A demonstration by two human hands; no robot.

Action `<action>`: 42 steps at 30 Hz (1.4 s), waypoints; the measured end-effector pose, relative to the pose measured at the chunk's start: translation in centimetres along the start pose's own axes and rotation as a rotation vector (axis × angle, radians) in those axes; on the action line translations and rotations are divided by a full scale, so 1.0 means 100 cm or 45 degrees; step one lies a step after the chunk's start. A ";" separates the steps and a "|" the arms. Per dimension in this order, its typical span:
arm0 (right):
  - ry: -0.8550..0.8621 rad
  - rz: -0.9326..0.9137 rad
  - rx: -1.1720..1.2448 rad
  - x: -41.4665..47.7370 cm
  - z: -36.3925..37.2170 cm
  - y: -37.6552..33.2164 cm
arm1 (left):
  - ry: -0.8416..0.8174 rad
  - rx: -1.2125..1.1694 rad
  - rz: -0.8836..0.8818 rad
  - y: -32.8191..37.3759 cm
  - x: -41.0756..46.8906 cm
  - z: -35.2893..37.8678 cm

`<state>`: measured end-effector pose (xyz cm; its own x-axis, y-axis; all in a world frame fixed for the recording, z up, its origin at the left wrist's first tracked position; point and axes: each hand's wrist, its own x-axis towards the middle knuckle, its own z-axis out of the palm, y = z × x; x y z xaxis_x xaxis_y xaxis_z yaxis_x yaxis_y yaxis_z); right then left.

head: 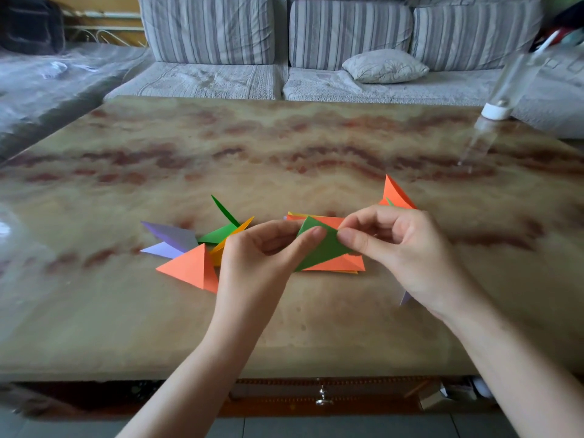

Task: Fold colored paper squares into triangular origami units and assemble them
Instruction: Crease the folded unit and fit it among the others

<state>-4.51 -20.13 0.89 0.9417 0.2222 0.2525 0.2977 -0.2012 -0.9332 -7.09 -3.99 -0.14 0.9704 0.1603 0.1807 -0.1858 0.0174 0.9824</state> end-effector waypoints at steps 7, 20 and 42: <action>-0.039 0.033 -0.024 0.001 -0.003 0.003 | 0.030 0.010 0.002 -0.001 0.001 0.000; -0.060 -0.016 -0.002 0.002 0.008 0.001 | -0.088 0.341 0.107 -0.007 -0.004 0.004; 0.145 0.074 -0.053 0.003 0.005 0.001 | -0.130 0.392 0.071 0.000 0.002 -0.004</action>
<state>-4.26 -19.60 0.79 0.9685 0.1001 0.2281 0.2464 -0.2506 -0.9362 -6.98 -3.55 -0.10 0.9734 0.0529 0.2229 -0.1986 -0.2901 0.9362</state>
